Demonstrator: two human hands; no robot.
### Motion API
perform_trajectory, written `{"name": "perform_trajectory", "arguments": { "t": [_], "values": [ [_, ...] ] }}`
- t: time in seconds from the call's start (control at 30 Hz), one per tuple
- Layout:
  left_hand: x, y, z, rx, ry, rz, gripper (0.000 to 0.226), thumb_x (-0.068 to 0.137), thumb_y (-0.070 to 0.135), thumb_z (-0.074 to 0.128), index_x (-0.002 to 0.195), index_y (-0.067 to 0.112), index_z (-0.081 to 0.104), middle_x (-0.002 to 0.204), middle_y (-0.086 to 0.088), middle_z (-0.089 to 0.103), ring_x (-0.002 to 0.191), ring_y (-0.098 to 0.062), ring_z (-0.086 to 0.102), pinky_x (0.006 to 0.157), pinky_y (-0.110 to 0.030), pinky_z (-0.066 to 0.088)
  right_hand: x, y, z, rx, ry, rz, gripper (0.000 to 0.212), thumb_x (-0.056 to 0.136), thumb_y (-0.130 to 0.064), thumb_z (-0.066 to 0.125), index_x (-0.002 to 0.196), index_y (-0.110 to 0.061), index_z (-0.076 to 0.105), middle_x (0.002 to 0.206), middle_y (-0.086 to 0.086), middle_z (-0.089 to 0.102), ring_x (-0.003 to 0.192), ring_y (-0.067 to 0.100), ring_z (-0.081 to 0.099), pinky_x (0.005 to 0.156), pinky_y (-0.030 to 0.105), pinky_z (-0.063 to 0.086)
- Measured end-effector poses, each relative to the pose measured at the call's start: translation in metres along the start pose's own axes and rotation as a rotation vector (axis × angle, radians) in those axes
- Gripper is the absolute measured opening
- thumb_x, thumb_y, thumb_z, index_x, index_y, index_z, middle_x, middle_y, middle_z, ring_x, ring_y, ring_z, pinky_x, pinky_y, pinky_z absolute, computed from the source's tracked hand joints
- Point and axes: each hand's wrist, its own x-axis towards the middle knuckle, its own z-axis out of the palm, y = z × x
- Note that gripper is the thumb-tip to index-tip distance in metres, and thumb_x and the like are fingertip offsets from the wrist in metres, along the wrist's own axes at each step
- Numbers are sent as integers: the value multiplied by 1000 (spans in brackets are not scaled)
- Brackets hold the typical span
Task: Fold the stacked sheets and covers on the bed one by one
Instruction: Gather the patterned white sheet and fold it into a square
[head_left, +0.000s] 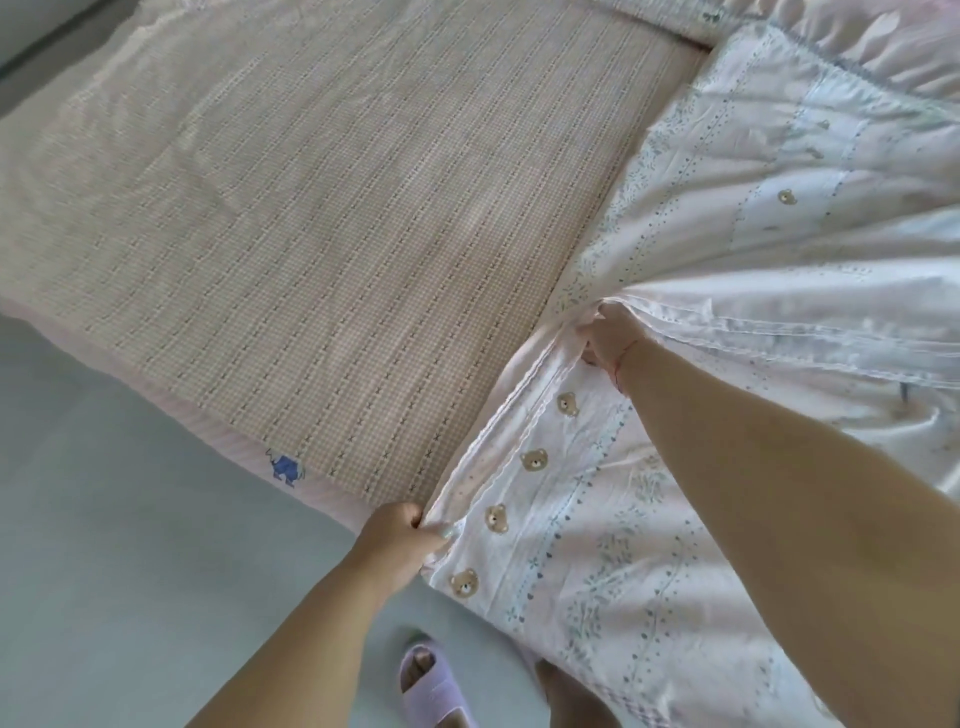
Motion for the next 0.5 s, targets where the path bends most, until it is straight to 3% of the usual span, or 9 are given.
{"name": "perform_trajectory", "arguments": {
  "t": [0.07, 0.13, 0.3, 0.4, 0.5],
  "values": [
    [-1, 10, 1, 62, 50, -10, 34, 81, 37, 71, 70, 10, 54, 63, 0, 51, 60, -15, 49, 59, -26, 37, -23, 12, 5, -121, -18, -83, 59, 93, -12, 53, 147, -12, 28, 145, 10, 42, 128, 28, 46, 102, 37, 42],
    [-2, 19, 5, 120, 153, 23, 40, 84, 43, 68, 69, 16, 42, 61, 4, 43, 56, -13, 42, 54, -27, 31, -52, 36, 9, -151, -31, -162, 62, 93, -17, 52, 148, -20, 25, 145, 4, 42, 128, 21, 45, 103, 32, 38],
    [-5, 40, 23, 268, 208, 156, 48, 70, 51, 74, 98, 15, 57, 89, 2, 63, 78, -16, 61, 62, -31, 47, -110, 118, -4, -563, 13, -288, 62, 94, -31, 47, 150, -27, 20, 156, -8, 22, 143, 13, 20, 118, 33, 18],
    [-5, 54, 36, 442, 274, 212, 64, 80, 39, 72, 128, 5, 48, 119, -8, 56, 108, -25, 55, 83, -34, 47, -132, 166, -32, -806, 81, -270, 62, 98, -37, 36, 153, -26, 10, 160, -11, 4, 146, 6, 0, 118, 25, -5],
    [-8, 64, 49, 697, 375, 355, 79, 81, 26, 68, 146, 3, 29, 143, -19, 38, 131, -34, 36, 109, -43, 35, -146, 193, -68, -914, 158, -149, 62, 99, -43, 27, 153, -25, 5, 160, -9, -3, 146, 7, -8, 118, 28, -9]
  ]
}}
